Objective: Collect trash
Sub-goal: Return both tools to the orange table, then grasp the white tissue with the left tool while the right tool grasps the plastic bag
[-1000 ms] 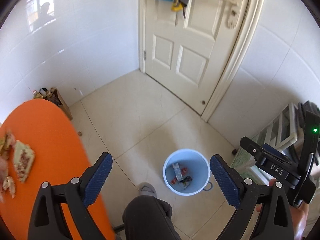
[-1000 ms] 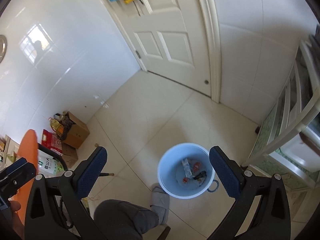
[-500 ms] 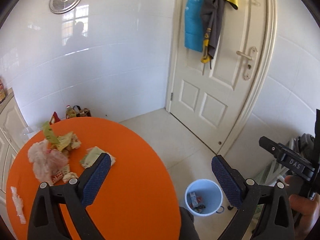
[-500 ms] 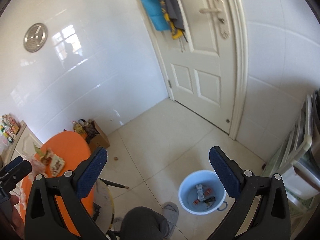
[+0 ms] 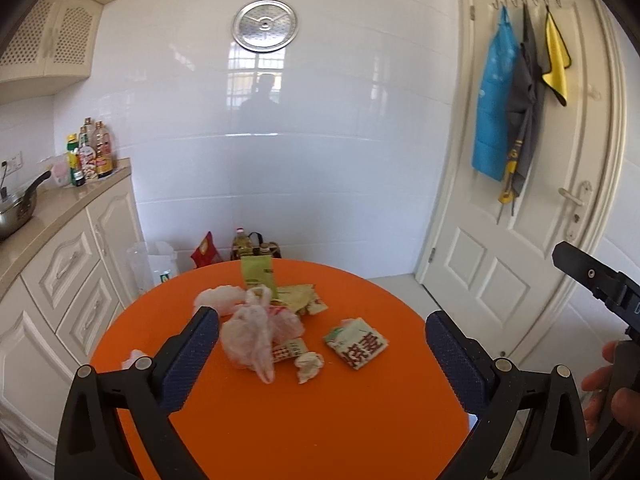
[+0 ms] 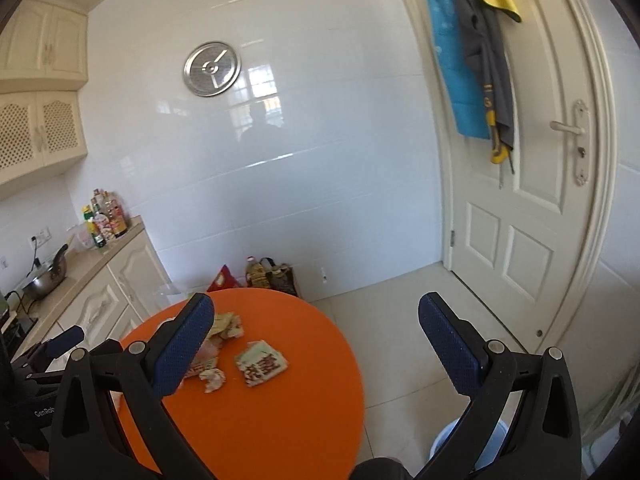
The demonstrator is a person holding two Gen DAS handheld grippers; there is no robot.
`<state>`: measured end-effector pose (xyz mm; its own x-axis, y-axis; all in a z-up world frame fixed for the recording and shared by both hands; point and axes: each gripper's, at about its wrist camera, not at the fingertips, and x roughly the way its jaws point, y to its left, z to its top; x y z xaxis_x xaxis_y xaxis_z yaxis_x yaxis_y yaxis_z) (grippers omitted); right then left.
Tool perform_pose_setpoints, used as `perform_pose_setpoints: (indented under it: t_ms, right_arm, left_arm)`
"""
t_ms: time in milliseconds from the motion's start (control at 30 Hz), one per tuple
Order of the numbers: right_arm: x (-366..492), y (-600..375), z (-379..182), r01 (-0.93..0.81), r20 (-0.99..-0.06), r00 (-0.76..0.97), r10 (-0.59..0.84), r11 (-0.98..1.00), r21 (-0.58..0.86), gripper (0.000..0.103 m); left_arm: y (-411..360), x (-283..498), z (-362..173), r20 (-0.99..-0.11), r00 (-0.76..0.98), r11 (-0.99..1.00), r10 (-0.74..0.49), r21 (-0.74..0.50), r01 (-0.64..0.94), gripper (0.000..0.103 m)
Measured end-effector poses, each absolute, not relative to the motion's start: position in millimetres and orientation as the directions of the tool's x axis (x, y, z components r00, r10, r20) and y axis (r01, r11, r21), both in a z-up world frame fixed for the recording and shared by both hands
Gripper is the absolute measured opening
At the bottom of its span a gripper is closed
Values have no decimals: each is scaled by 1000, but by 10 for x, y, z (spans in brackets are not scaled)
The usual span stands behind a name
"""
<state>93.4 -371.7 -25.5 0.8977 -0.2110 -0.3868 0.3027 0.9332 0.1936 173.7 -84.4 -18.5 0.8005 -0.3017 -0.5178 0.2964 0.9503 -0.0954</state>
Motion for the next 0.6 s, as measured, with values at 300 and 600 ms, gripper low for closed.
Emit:
perform_pose_setpoints:
  t_ms: [300, 600]
  right_arm:
    - [1313, -2959, -465, 156, -428, 900, -76, 976, 154, 103]
    - [1609, -2542, -625, 98, -484, 875, -27, 988, 122, 103]
  left_arm:
    - [-336, 1284, -334, -545, 824, 987, -155, -111, 112, 102]
    - [-74, 1151, -360, -585, 805, 993, -99, -107, 44, 102]
